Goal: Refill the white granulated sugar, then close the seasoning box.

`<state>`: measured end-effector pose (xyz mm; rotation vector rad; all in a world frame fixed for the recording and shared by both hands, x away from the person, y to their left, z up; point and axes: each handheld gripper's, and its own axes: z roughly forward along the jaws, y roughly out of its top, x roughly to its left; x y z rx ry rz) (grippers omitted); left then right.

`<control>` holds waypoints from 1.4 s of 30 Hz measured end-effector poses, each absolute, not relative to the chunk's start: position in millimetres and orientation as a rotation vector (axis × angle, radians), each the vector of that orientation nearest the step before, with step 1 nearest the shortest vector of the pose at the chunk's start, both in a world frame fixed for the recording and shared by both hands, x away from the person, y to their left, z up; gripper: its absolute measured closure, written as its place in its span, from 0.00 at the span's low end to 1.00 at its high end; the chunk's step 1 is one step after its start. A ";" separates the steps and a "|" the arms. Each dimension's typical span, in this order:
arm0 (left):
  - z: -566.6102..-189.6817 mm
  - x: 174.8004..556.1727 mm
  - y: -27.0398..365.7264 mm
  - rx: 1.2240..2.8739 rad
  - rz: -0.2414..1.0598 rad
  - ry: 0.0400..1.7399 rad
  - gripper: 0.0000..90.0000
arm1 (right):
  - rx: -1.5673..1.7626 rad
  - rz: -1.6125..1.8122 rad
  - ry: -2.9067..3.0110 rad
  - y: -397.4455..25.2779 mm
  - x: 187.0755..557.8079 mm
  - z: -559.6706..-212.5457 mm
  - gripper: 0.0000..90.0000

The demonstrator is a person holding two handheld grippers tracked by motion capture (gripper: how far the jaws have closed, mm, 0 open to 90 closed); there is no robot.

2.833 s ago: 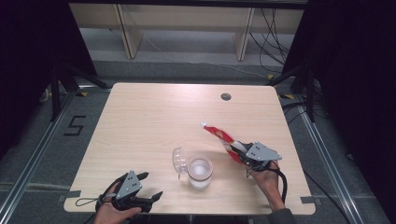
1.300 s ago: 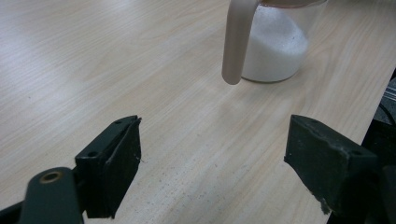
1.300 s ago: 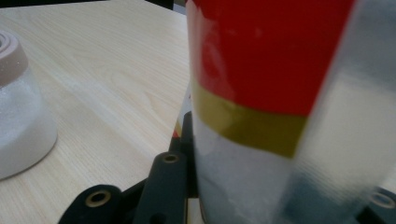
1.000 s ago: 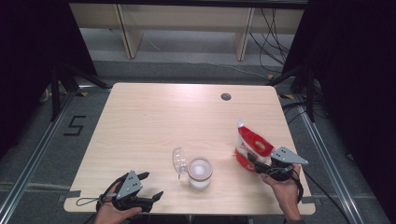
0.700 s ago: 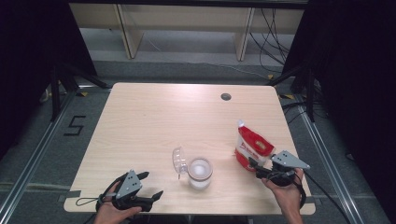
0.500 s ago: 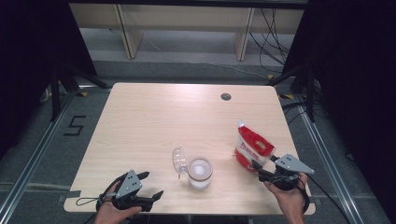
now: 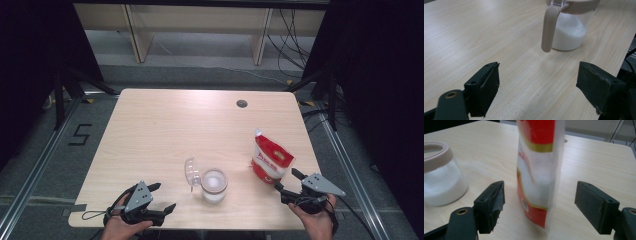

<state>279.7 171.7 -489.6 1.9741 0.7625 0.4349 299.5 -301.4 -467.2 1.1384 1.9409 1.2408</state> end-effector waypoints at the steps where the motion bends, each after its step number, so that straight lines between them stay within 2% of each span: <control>1: -489.6 279.9 171.8 1.977 0.438 0.757 0.20 | 1.133 1.239 1.947 -300.7 297.8 -466.9 0.26; 14: -487.3 281.1 174.7 1.987 0.440 0.733 0.20 | 1.165 1.185 2.007 -293.1 274.5 -471.9 0.24; 29: -484.4 281.9 173.3 1.964 0.429 0.764 0.20 | 1.136 1.173 2.045 -290.2 274.8 -476.6 0.24; 32: -484.1 281.0 172.8 1.963 0.407 0.770 0.28 | 1.137 1.164 2.056 -291.0 274.8 -476.3 0.24; 35: -483.5 279.0 172.5 1.968 0.410 0.758 0.43 | 1.122 1.168 2.052 -289.9 275.6 -476.8 0.24; 38: -482.9 277.5 173.6 1.985 0.432 0.704 0.67 | 1.178 1.164 2.039 -287.2 272.7 -476.0 0.24; 42: -479.9 276.5 175.6 1.965 0.443 0.714 0.91 | 1.170 1.161 2.041 -286.6 272.5 -475.6 0.25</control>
